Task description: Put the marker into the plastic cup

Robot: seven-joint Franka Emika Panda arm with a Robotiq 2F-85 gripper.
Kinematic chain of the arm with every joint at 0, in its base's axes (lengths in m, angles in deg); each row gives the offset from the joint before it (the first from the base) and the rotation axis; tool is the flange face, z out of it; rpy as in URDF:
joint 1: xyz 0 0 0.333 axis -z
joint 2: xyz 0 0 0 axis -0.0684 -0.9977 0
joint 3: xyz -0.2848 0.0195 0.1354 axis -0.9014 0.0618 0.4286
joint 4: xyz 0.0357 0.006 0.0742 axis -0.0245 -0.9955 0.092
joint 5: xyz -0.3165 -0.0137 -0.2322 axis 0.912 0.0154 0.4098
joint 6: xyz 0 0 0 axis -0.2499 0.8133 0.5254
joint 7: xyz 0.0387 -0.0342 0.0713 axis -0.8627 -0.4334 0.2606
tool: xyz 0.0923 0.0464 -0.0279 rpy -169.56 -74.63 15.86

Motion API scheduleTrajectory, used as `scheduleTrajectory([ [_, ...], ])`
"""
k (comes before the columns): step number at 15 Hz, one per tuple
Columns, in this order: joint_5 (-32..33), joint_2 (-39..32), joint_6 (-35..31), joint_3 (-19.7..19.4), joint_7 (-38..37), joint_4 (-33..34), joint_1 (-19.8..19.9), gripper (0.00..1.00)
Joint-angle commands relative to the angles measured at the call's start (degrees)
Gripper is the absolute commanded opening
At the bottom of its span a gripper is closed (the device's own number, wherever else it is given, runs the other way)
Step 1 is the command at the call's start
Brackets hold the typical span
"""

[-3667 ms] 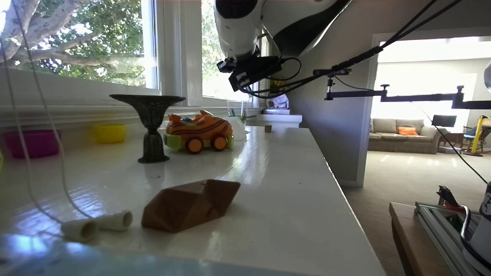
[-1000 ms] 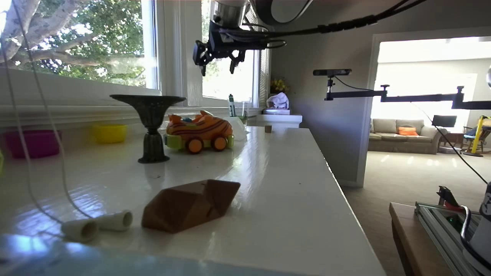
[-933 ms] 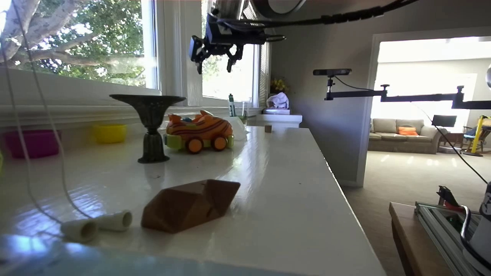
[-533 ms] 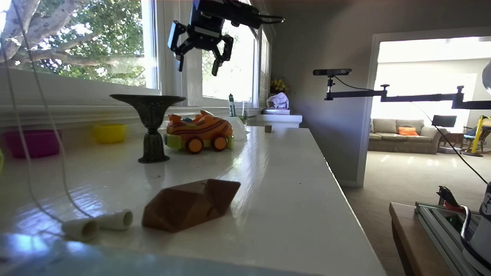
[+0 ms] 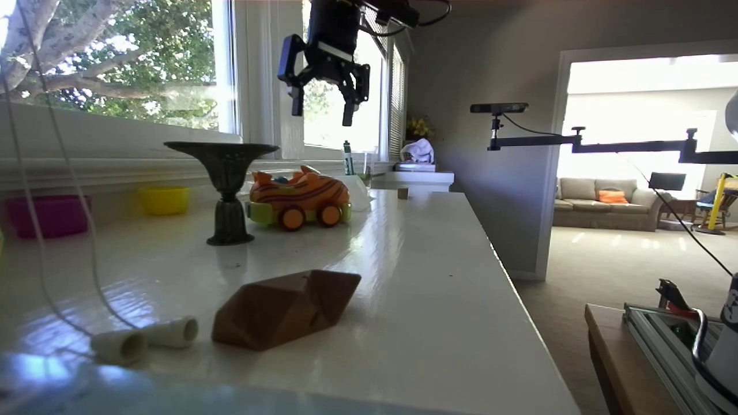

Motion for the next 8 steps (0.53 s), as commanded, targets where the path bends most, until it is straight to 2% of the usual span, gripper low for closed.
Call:
scheduleTrajectory([
  [1,-2.13,-0.61,14.37,-0.57,9.92,5.11,2.35,1.00],
  [4,-0.48,-1.73,24.63,-0.85,17.33,8.04,3.38,1.00],
  [6,3.58,-2.09,24.48,-0.38,16.90,7.57,3.66,1.00],
  [7,0.95,-0.63,22.78,-0.40,15.64,5.86,3.66,1.00],
  [8,1.79,-0.84,22.87,-0.42,15.85,5.86,3.69,1.00],
])
